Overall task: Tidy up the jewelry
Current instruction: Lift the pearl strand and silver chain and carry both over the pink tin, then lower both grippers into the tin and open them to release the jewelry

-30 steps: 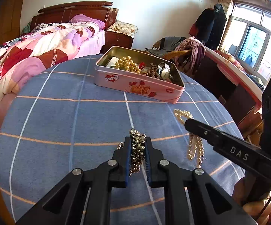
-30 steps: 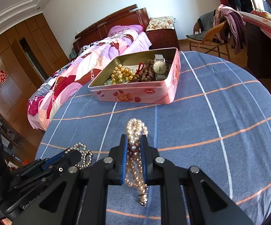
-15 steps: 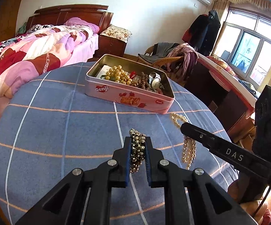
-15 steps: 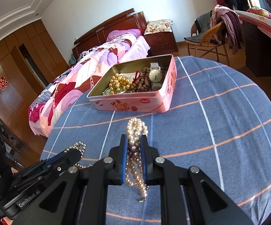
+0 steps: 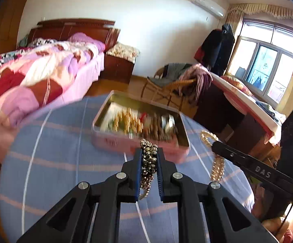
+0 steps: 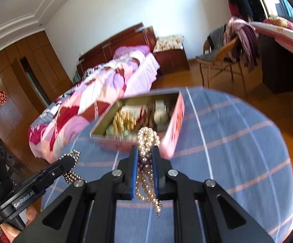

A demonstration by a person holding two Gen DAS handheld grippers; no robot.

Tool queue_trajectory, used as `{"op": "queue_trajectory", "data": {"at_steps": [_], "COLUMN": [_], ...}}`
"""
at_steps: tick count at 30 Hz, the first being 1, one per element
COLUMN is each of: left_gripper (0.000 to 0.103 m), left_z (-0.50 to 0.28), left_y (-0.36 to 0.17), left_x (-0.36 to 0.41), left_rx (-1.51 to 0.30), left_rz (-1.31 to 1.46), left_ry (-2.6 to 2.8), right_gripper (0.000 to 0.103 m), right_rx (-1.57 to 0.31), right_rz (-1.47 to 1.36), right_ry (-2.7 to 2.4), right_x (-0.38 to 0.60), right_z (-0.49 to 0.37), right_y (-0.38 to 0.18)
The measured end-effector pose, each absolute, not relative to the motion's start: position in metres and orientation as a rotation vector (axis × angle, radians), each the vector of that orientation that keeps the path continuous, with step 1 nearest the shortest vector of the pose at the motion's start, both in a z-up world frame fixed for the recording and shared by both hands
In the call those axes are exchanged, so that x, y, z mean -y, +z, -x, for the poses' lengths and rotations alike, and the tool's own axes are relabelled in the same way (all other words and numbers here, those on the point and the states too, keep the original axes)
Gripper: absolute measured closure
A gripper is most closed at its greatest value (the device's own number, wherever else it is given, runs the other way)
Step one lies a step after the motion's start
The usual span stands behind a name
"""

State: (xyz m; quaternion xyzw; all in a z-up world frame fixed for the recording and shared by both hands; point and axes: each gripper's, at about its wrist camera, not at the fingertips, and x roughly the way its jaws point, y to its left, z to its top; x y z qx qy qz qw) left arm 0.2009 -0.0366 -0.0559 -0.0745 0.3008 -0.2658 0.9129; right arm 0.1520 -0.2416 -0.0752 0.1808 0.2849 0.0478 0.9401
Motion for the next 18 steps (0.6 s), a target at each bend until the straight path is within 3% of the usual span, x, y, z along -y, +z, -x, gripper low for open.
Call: {"op": "queue_trajectory", "data": {"at_steps": [9,18], "left_gripper": [0.090,0.090], "left_z": [-0.261,-0.315], "left_y": [-0.037,-0.058], "left_x": [0.056,0.088], "left_rx": [-0.495,-0.475], "left_rz": [0.120,0.047], "left_ry": [-0.522,-0.512], "right_gripper": [0.087,0.087], "right_rx": [-0.521,-0.559], "right_rz": [-0.338,-0.343], "right_ry": [0.050,0.030], "right_x": [0.245,0.231], "right_z": [-0.206,-0.261], "right_y": [-0.062,-0.083]}}
